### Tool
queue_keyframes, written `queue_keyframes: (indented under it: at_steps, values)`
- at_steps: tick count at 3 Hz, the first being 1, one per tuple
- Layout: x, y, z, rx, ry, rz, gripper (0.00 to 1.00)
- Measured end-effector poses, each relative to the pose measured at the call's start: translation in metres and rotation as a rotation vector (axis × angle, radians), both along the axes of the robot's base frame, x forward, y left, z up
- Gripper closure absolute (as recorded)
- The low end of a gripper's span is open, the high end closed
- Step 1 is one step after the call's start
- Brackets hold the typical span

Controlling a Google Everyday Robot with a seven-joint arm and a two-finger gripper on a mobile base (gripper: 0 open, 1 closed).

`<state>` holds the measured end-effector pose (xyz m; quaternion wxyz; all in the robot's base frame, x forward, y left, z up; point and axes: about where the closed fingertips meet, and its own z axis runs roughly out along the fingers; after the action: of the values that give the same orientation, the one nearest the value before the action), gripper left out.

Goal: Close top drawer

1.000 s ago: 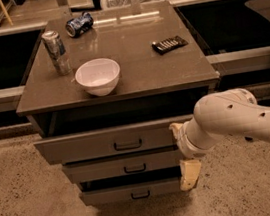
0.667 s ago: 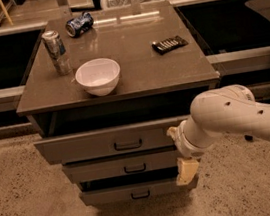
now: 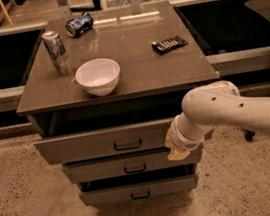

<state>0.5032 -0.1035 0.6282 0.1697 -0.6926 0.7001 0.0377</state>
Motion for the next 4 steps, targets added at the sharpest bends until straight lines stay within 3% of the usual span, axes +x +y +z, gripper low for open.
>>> queue_keyframes:
  at_steps: [1,2,3,4]
  values:
    - [0.021,-0.007,-0.020,-0.007,-0.017,-0.034,0.84]
    - [0.035,-0.007,-0.026,-0.029,-0.041,-0.050,0.81]
    - [0.036,-0.007,-0.027,-0.030,-0.042,-0.050,0.57]
    - [0.035,-0.007,-0.027,-0.030,-0.042,-0.050,0.28]
